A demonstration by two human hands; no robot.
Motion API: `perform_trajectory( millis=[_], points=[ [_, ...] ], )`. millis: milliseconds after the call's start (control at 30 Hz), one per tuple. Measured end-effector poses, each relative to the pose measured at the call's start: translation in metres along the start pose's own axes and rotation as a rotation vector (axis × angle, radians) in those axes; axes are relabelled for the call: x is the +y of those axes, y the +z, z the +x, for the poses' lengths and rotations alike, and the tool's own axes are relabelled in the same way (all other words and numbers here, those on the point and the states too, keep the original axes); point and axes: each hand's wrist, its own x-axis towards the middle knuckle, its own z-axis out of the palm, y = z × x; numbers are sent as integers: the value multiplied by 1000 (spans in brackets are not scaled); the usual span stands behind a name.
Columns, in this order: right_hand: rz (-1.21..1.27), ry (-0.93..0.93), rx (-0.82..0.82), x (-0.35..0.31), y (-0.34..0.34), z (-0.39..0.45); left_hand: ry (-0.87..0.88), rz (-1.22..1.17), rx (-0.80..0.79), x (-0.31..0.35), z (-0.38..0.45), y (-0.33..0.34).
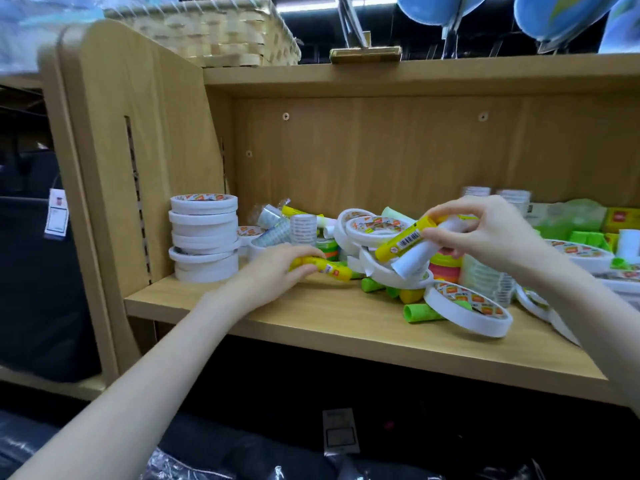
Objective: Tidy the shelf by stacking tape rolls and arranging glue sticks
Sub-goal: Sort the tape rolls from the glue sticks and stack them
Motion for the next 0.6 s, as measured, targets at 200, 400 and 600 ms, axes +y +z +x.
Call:
perform_trajectory(
  millis=[200, 400, 600],
  points=[
    [-11, -2, 90, 1, 9, -2, -121, -245, 324, -1, -24, -14],
    [65, 59, 151, 6, -8, -10, -71, -251, 478, 34, -12, 10],
    [19, 131, 299, 33, -67, -34, 116, -308, 503, 91, 23, 25]
  ],
)
